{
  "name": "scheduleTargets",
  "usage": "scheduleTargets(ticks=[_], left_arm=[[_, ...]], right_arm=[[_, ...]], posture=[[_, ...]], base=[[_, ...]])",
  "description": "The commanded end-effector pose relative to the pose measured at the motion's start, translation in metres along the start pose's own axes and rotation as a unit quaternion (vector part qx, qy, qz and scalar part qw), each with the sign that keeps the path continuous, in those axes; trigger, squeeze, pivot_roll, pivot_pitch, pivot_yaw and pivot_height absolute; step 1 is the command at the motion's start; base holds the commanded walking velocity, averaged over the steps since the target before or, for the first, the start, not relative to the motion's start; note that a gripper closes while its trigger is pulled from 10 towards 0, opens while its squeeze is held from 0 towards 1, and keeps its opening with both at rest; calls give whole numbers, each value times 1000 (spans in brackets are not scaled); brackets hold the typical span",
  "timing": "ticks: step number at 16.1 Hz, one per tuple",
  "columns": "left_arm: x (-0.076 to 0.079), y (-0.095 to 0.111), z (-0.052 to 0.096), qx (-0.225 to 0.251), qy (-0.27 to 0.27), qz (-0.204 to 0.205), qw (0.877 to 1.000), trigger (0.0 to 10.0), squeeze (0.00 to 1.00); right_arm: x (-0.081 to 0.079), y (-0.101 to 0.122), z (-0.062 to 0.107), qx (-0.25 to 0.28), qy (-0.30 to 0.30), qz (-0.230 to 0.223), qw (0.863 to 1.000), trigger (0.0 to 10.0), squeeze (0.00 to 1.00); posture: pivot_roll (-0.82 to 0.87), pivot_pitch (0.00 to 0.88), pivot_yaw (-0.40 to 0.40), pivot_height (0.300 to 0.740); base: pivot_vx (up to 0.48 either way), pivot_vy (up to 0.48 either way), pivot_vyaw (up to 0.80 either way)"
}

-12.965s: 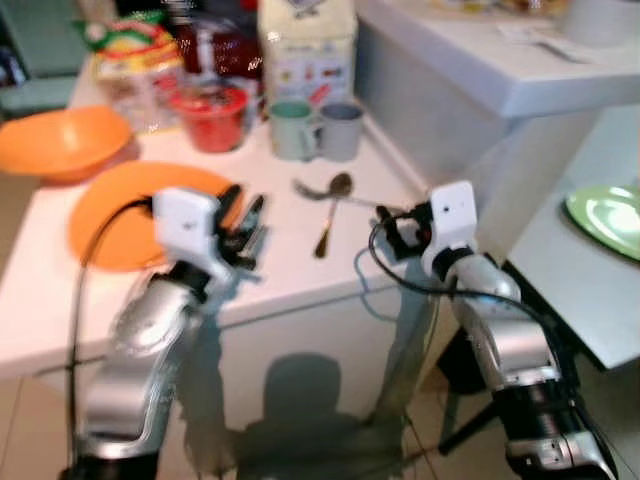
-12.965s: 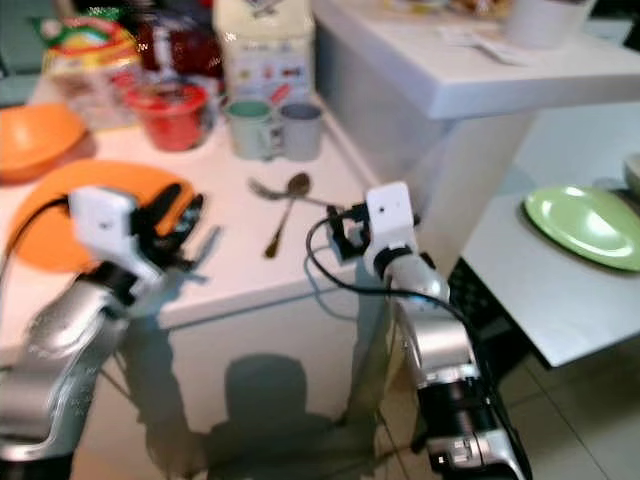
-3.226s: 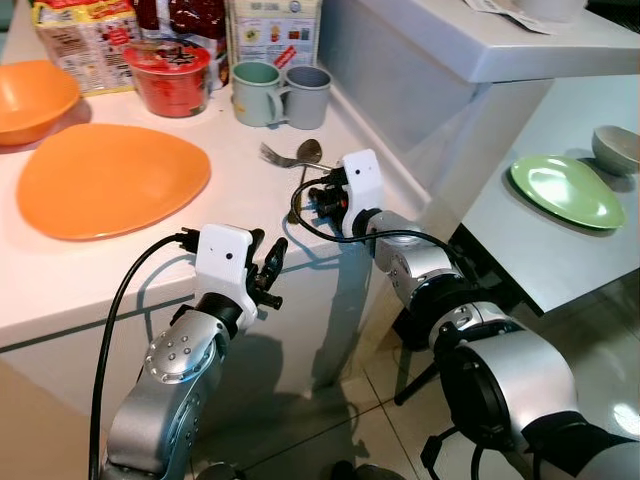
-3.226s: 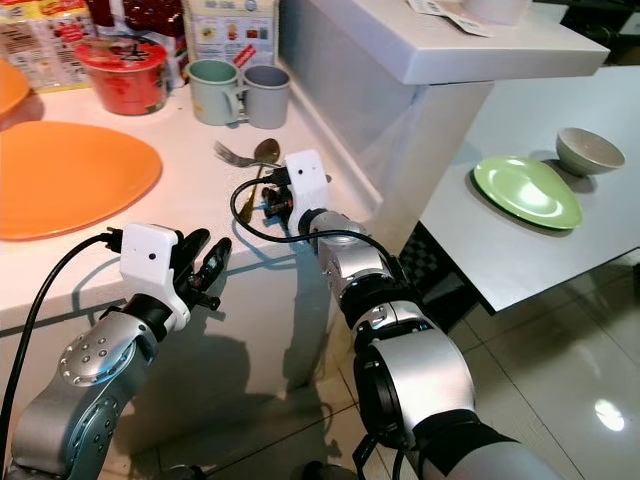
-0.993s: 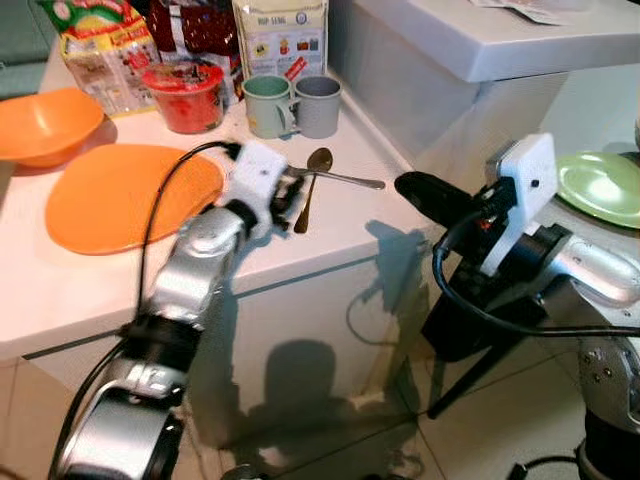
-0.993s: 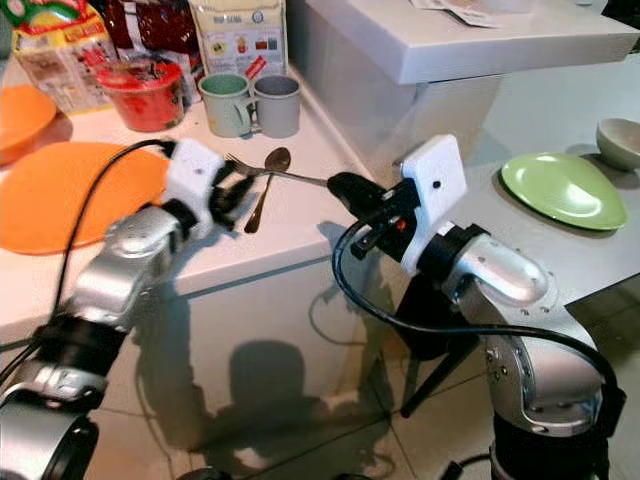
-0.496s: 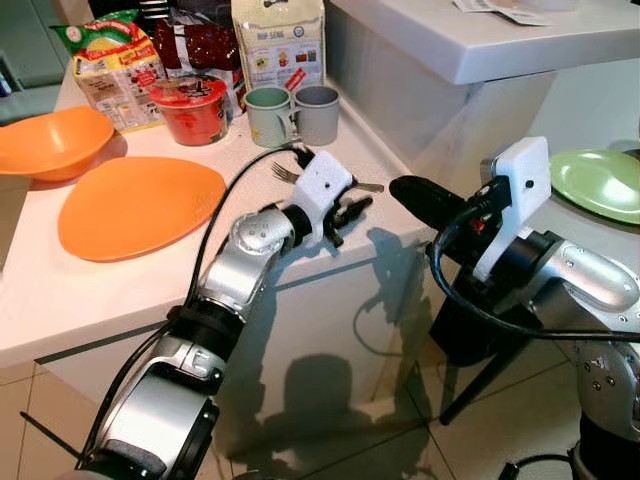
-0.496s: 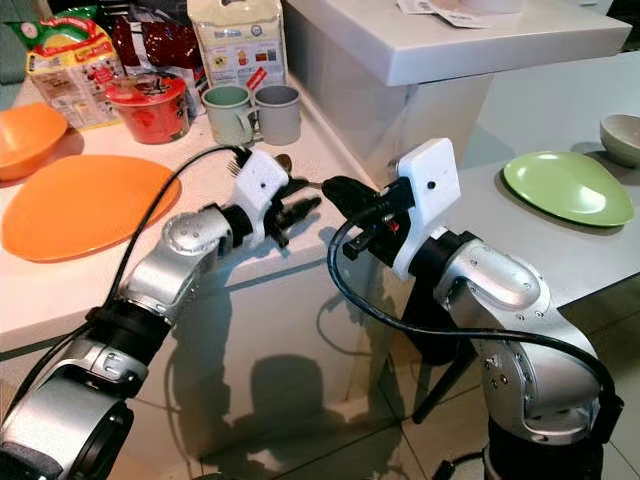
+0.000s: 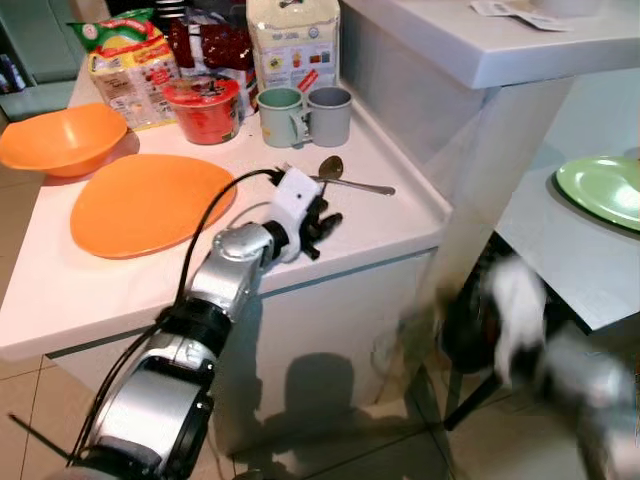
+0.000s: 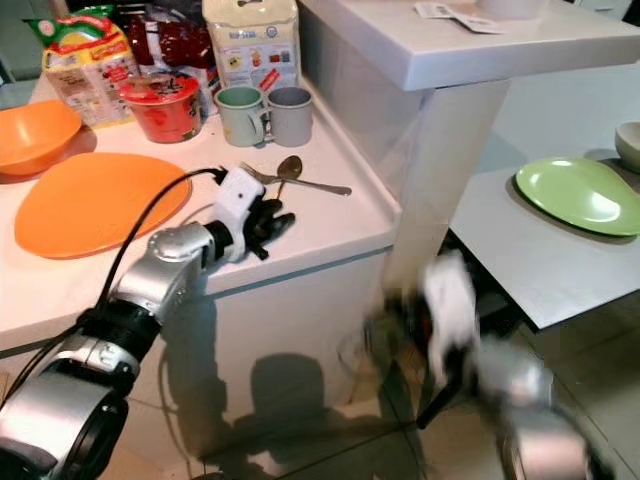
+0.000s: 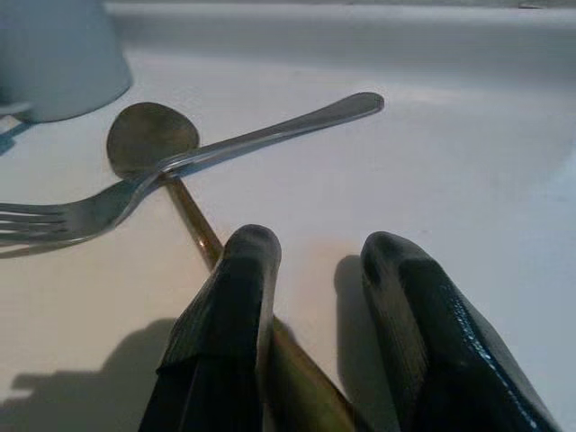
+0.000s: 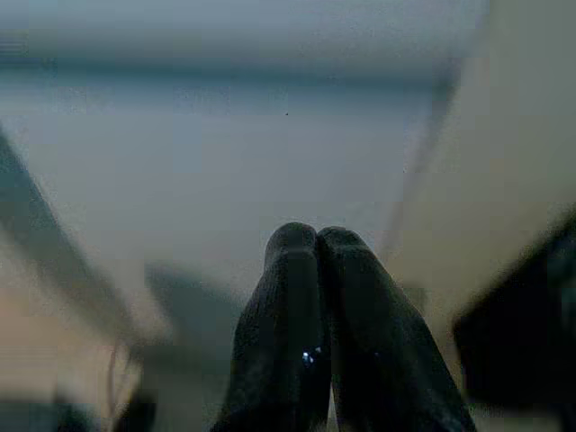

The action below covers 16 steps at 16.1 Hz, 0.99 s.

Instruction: Setting the table

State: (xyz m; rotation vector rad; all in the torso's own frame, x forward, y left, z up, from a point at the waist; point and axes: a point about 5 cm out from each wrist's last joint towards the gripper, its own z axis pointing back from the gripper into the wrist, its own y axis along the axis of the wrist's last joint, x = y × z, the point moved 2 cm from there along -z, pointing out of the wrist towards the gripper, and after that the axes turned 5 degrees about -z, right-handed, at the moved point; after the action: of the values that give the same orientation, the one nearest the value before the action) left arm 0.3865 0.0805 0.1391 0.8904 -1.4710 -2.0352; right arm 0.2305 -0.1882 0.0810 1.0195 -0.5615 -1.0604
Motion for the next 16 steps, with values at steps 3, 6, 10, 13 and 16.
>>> scheduleTargets(ticks=[3,6,10,13,16], left_arm=[[-4,1,-2,-10,1,-17,1000,10000,0],[-5,4,-2,-7,-9,-21,1000,10000,0],[9,-9,14,-9,-53,28,998,10000,0],[13,-20,42,-17,-52,51,997,10000,0],[9,-11,50,-8,-34,39,999,10000,0]], right_arm=[[-2,-35,26,-24,-7,-23,999,10000,0],[-6,-47,37,-10,-5,-45,999,10000,0],[0,-57,34,-14,-19,-53,998,10000,0],[2,-67,33,-31,-19,-56,998,10000,0],[2,-68,29,-32,-15,-55,998,10000,0]], posture=[[-98,5,28,740],[-114,0,39,740],[-106,0,57,740],[-83,4,54,740],[-58,7,41,740]], base=[[0,0,0],[0,0,0],[0,0,0],[0,0,0],[0,0,0]])
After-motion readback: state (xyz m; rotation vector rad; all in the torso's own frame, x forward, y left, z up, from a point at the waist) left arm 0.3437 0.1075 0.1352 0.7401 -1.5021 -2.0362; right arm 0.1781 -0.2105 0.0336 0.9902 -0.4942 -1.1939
